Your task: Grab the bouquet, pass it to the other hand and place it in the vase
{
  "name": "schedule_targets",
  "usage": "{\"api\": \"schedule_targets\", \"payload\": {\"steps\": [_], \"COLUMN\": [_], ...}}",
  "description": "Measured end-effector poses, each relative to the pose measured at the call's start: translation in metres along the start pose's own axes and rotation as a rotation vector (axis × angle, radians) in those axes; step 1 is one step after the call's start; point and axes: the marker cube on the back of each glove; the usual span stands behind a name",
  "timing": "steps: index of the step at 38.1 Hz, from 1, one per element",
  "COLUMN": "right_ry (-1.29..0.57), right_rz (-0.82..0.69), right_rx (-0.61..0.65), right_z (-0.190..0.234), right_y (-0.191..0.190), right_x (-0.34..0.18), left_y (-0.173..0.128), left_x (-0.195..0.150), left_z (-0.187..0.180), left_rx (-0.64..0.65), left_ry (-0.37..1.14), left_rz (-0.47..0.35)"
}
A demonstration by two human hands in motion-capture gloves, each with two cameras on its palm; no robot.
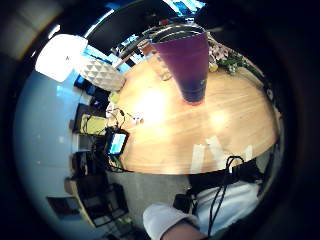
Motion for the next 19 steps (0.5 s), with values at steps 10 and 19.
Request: {"api": "schedule_targets", "payload": {"steps": [10, 19], "right_ry": [-0.213, -0.734], "right_rz": [-0.021, -0.068], "right_rx": [0.337, 0.399], "right_z": [-0.015, -0.064], "right_y": [-0.012, 0.003], "right_x": [-0.004, -0.035], "left_y": [0.001, -0.016], "left_x": [-0.001, 0.005], "left_z": [-0.007, -0.023], "left_rx": [-0.054, -0.065], "left_ry": [0.01, 0.102], "left_rz": [-0.013, 0.024]}}
